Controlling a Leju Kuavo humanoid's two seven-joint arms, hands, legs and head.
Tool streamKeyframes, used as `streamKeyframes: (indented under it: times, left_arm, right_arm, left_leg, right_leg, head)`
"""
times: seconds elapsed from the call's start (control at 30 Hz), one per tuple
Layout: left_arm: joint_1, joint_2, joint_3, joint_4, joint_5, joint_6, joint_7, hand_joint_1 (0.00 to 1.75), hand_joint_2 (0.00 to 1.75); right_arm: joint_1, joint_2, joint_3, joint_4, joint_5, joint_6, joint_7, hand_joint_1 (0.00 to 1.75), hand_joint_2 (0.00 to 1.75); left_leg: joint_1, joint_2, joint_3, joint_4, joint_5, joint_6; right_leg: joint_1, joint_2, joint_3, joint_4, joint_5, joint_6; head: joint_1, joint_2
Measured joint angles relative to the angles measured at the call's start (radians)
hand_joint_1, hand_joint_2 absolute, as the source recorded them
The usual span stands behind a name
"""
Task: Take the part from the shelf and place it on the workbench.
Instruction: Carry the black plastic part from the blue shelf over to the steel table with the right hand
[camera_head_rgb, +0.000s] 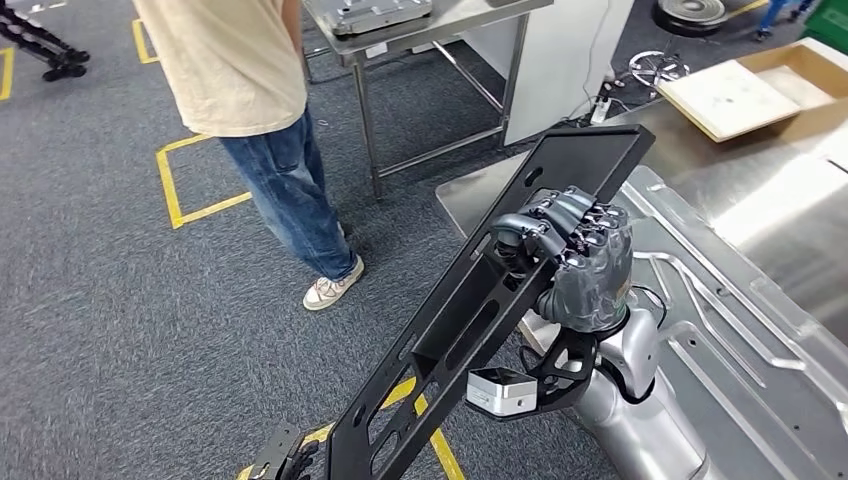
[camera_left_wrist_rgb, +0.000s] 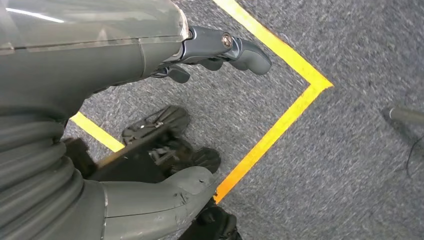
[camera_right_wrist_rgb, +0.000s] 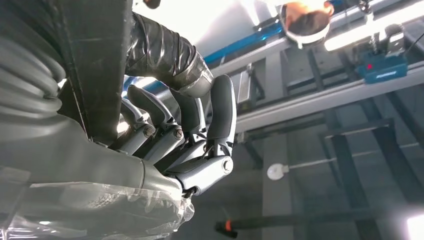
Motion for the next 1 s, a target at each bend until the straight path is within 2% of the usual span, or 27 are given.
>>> streamKeyframes:
  times: [0.03, 0.07, 0.1, 0.13, 0.17, 0.23, 0.27, 0.3, 0.37, 0.4, 0.43, 0.5, 0.53, 0.57, 0.6, 0.63, 0.67, 0.7, 0.77, 0.8, 0.87, 0.9, 0.93, 1.0]
  left_arm:
    - [0.002, 0.000, 0.000, 0.000, 0.000, 0.000, 0.000, 0.00, 1.75]
    - [0.003, 0.000, 0.000, 0.000, 0.000, 0.000, 0.000, 0.00, 1.75]
    - [0.004, 0.000, 0.000, 0.000, 0.000, -0.001, 0.000, 0.00, 1.75]
    - [0.004, 0.000, 0.000, 0.000, 0.000, -0.001, 0.000, 0.00, 1.75]
    - [0.003, 0.000, 0.000, 0.001, -0.001, -0.001, 0.000, 0.00, 1.75]
    - [0.003, 0.000, 0.000, 0.001, -0.001, -0.001, 0.000, 0.00, 1.75]
    - [0.003, 0.000, 0.000, 0.001, -0.001, -0.001, 0.000, 0.00, 1.75]
    - [0.003, 0.000, 0.000, 0.001, -0.001, -0.001, 0.000, 0.00, 1.75]
    - [0.002, -0.001, 0.000, 0.000, -0.001, -0.002, 0.001, 0.00, 1.75]
    - [0.001, -0.003, 0.000, 0.000, 0.000, -0.002, 0.001, 0.00, 1.75]
    - [-0.001, -0.004, 0.000, 0.000, 0.000, -0.003, 0.000, 0.00, 1.75]
    - [-0.001, -0.006, 0.000, 0.001, 0.001, -0.004, -0.001, 0.00, 1.75]
    - [0.001, -0.006, 0.000, 0.001, 0.000, -0.004, -0.002, 0.00, 1.75]
    - [0.003, -0.007, 0.000, 0.001, 0.000, -0.005, -0.002, 0.00, 1.75]
    - [0.004, -0.007, 0.000, 0.001, 0.000, -0.005, -0.002, 0.00, 1.75]
    - [0.004, -0.007, 0.000, 0.001, 0.000, -0.006, -0.002, 0.00, 1.75]
    - [0.003, -0.007, -0.001, 0.001, 0.000, -0.006, -0.002, 0.00, 1.75]
    - [0.001, -0.007, -0.001, 0.001, 0.000, -0.006, -0.003, 0.00, 1.75]
    - [-0.001, -0.007, -0.001, 0.001, 0.000, -0.007, -0.004, 0.00, 1.75]
    - [-0.001, -0.007, -0.001, 0.001, 0.000, -0.007, -0.005, 0.00, 1.75]
    - [-0.002, -0.008, -0.001, 0.001, 0.000, -0.008, -0.006, 0.00, 1.75]
    - [-0.003, -0.008, -0.001, 0.001, 0.000, -0.008, -0.006, 0.00, 1.75]
    - [-0.004, -0.008, -0.001, 0.001, 0.000, -0.008, -0.006, 0.00, 1.75]
    - [-0.004, -0.008, -0.001, 0.001, 0.000, -0.007, -0.008, 0.00, 1.75]
  right_arm:
    - [0.000, 0.000, 0.000, 0.000, 0.002, 0.000, 0.001, 1.75, 1.75]
    - [0.000, 0.000, 0.000, 0.000, 0.002, 0.000, 0.001, 1.75, 1.75]
    - [0.000, 0.000, 0.000, 0.000, 0.003, 0.001, 0.002, 1.75, 1.75]
    - [0.000, 0.000, 0.000, 0.000, 0.003, 0.001, 0.003, 1.75, 1.75]
    - [0.000, 0.000, 0.000, 0.000, 0.003, 0.001, 0.004, 1.75, 1.75]
    - [-0.001, 0.000, 0.000, -0.001, 0.004, 0.001, 0.006, 1.75, 1.75]
    - [-0.001, 0.000, 0.000, -0.001, 0.005, 0.001, 0.007, 1.75, 1.75]
    - [-0.002, 0.000, 0.000, -0.001, 0.006, 0.001, 0.008, 1.75, 1.75]
    - [-0.002, -0.001, 0.000, -0.002, 0.007, 0.001, 0.011, 1.75, 1.75]
    - [-0.001, -0.002, -0.001, -0.002, 0.008, 0.001, 0.012, 1.75, 1.75]
    - [0.000, -0.004, -0.002, -0.003, 0.008, 0.001, 0.013, 1.75, 1.75]
    - [-0.001, -0.005, -0.003, -0.005, 0.009, 0.001, 0.014, 1.75, 1.75]
    - [-0.001, -0.005, -0.004, -0.005, 0.009, 0.002, 0.015, 1.75, 1.75]
    - [-0.001, -0.005, -0.004, -0.005, 0.009, 0.002, 0.015, 1.75, 1.75]
    - [0.000, -0.005, -0.004, -0.005, 0.009, 0.003, 0.015, 1.75, 1.75]
    - [0.001, -0.005, -0.004, -0.005, 0.009, 0.004, 0.015, 1.75, 1.75]
    - [0.001, -0.006, -0.004, -0.005, 0.009, 0.005, 0.015, 1.75, 1.75]
    - [0.001, -0.006, -0.005, -0.005, 0.009, 0.006, 0.016, 1.75, 1.75]
    - [0.000, -0.007, -0.006, -0.006, 0.009, 0.008, 0.016, 1.75, 1.75]
    - [-0.001, -0.008, -0.006, -0.006, 0.009, 0.009, 0.016, 1.75, 1.75]
    - [-0.001, -0.009, -0.007, -0.006, 0.009, 0.009, 0.017, 1.75, 1.75]
    - [-0.001, -0.009, -0.007, -0.006, 0.009, 0.009, 0.017, 1.75, 1.75]
    - [-0.001, -0.010, -0.007, -0.006, 0.009, 0.009, 0.017, 1.75, 1.75]
    - [-0.003, -0.010, -0.007, -0.006, 0.009, 0.010, 0.017, 1.75, 1.75]
  left_leg:
    - [0.001, -0.011, -0.027, 0.065, -0.030, -0.002]
    - [0.001, -0.016, -0.047, 0.111, -0.044, -0.003]
    - [0.001, -0.017, -0.050, 0.122, -0.038, -0.002]
    - [0.001, -0.020, -0.036, 0.097, -0.014, 0.001]
    - [0.001, -0.031, -0.006, 0.038, 0.022, 0.006]
    - [0.002, -0.087, 0.055, -0.092, 0.074, 0.018]
    - [0.002, -0.109, 0.074, -0.131, 0.084, 0.023]
    - [0.001, -0.121, 0.080, -0.147, 0.084, 0.025]
    - [0.002, -0.101, 0.083, -0.158, 0.092, 0.032]
    - [0.004, -0.088, 0.084, -0.166, 0.100, 0.037]
    - [0.007, -0.073, 0.084, -0.175, 0.108, 0.045]
    - [0.003, -0.042, 0.081, -0.184, 0.118, 0.054]
    - [0.000, -0.026, 0.078, -0.183, 0.119, 0.057]
    - [-0.003, -0.010, 0.074, -0.182, 0.119, 0.057]
    - [-0.006, 0.005, 0.070, -0.180, 0.119, 0.057]
    - [-0.007, 0.020, 0.068, -0.177, 0.118, 0.057]
    - [-0.009, 0.033, 0.066, -0.175, 0.117, 0.057]
    - [-0.010, 0.044, 0.066, -0.172, 0.115, 0.055]
    - [-0.015, 0.063, 0.065, -0.165, 0.110, 0.049]
    - [-0.018, 0.072, 0.066, -0.163, 0.108, 0.046]
    - [-0.021, 0.090, 0.068, -0.162, 0.106, 0.039]
    - [-0.019, 0.085, 0.068, -0.158, 0.100, 0.034]
    - [-0.017, 0.068, 0.063, -0.144, 0.087, 0.029]
    - [-0.010, 0.013, 0.027, -0.057, 0.031, 0.018]
  right_leg:
    - [0.001, 0.011, -0.004, 0.000, 0.003, -0.001]
    - [0.001, 0.023, -0.007, 0.001, 0.005, -0.001]
    - [0.002, 0.036, -0.010, 0.001, 0.008, 0.000]
    - [0.002, 0.050, -0.011, 0.002, 0.010, 0.002]
    - [0.002, 0.064, -0.012, 0.002, 0.012, 0.005]
    - [0.001, 0.088, -0.015, 0.003, 0.018, 0.013]
    - [-0.001, 0.099, -0.018, 0.002, 0.022, 0.019]
    - [-0.003, 0.110, -0.022, 0.000, 0.027, 0.027]
    - [-0.006, 0.135, -0.028, -0.009, 0.039, 0.044]
    - [-0.004, 0.130, -0.033, -0.008, 0.038, 0.050]
    - [-0.001, 0.108, -0.042, 0.006, 0.026, 0.054]
    - [0.005, 0.040, -0.085, 0.097, -0.035, 0.058]
    - [0.006, 0.016, -0.111, 0.161, -0.070, 0.060]
    - [0.006, 0.005, -0.132, 0.216, -0.095, 0.061]
    - [0.006, -0.001, -0.138, 0.242, -0.102, 0.062]
    - [0.006, -0.004, -0.124, 0.231, -0.091, 0.061]
    - [0.007, -0.011, -0.090, 0.184, -0.066, 0.058]
    - [0.010, -0.028, -0.046, 0.115, -0.043, 0.053]
    - [0.022, -0.061, 0.017, 0.008, -0.015, 0.036]
    - [0.027, -0.069, 0.026, -0.013, -0.014, 0.028]
    - [0.028, -0.051, 0.024, -0.017, -0.010, 0.017]
    - [0.025, -0.041, 0.024, -0.020, -0.006, 0.013]
    - [0.021, -0.031, 0.025, -0.024, -0.003, 0.007]
    - [0.015, -0.013, 0.025, -0.029, 0.004, -0.002]
  head:
    - [0.000, 0.000]
    - [0.000, 0.000]
    - [0.000, 0.000]
    - [0.000, 0.000]
    - [0.000, 0.000]
    - [0.000, 0.000]
    - [0.000, 0.000]
    - [0.000, 0.000]
    - [0.000, 0.000]
    - [0.000, 0.000]
    - [0.002, 0.000]
    - [0.005, 0.000]
    - [0.006, 0.000]
    - [0.006, 0.000]
    - [0.006, 0.000]
    - [0.006, 0.000]
    - [0.006, 0.000]
    - [0.006, 0.000]
    - [0.006, 0.000]
    - [0.006, 0.000]
    - [0.006, 0.000]
    - [0.005, 0.000]
    - [0.005, 0.000]
    - [0.005, 0.000]
